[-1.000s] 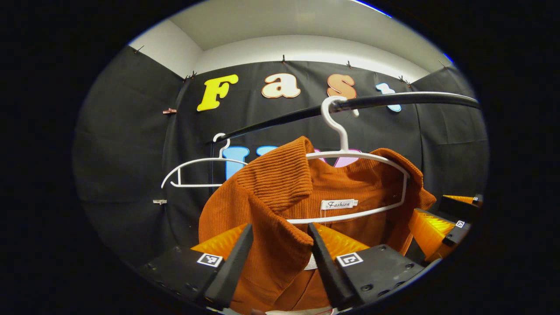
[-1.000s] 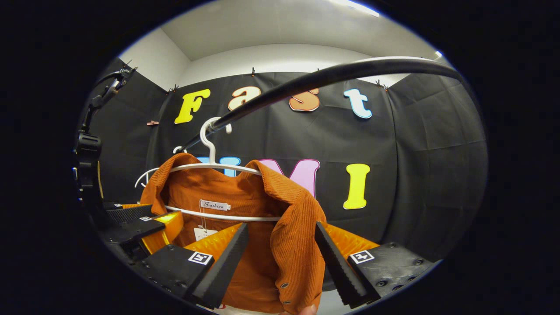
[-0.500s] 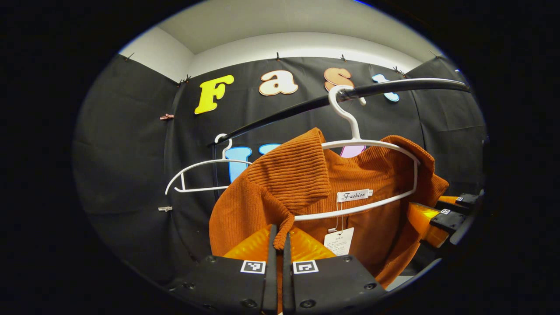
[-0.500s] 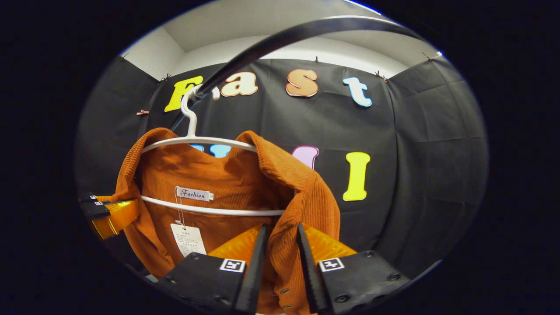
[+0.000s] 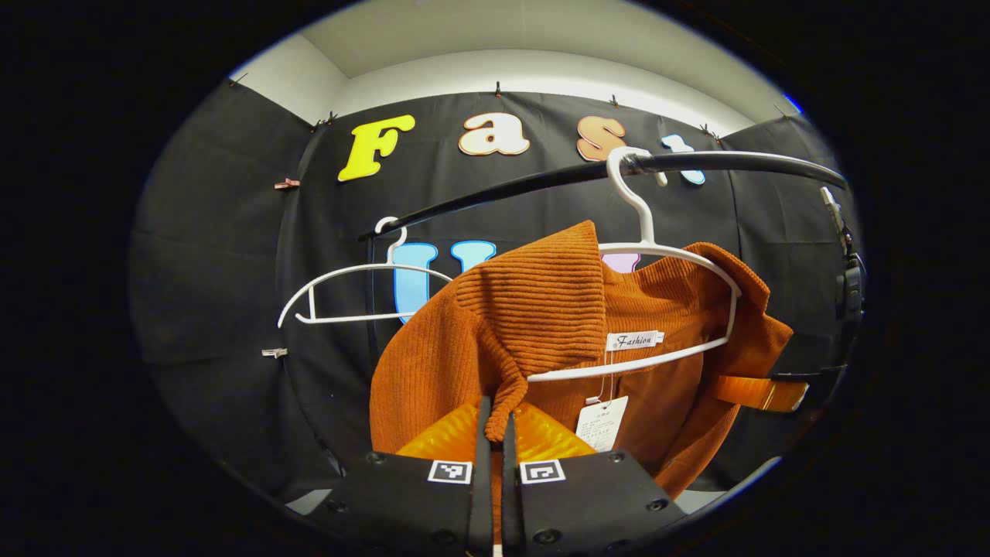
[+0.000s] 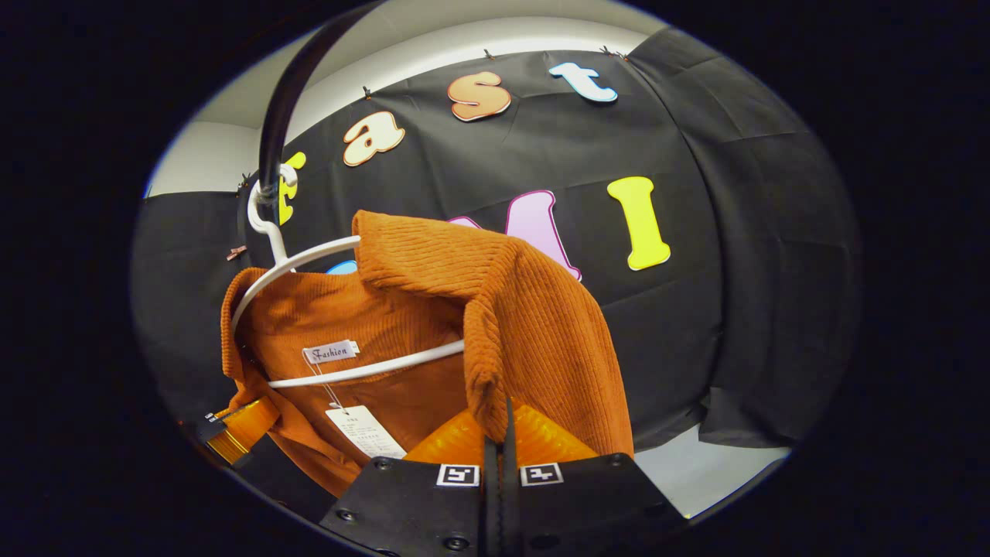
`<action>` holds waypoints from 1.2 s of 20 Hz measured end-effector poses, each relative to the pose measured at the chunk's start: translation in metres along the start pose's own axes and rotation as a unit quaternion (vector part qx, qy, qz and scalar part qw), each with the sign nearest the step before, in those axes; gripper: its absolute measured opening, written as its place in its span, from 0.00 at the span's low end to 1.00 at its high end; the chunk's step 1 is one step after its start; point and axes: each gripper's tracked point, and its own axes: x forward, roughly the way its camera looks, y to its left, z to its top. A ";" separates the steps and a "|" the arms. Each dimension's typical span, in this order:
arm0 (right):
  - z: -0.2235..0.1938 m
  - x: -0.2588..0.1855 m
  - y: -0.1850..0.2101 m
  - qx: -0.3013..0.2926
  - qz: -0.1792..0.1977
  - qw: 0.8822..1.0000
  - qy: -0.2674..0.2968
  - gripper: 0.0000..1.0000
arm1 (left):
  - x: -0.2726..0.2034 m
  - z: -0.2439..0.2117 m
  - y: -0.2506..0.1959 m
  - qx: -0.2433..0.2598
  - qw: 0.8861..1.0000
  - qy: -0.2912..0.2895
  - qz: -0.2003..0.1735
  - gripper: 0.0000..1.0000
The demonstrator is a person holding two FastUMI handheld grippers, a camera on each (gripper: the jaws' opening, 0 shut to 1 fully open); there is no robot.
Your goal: Grasp the clothes on the hanger with both hands and then place them into the laundry hamper below.
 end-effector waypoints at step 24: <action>0.091 0.025 -0.097 0.043 -0.088 0.994 -0.051 0.05 | 0.000 0.065 0.038 -0.038 0.998 0.020 -0.035 0.05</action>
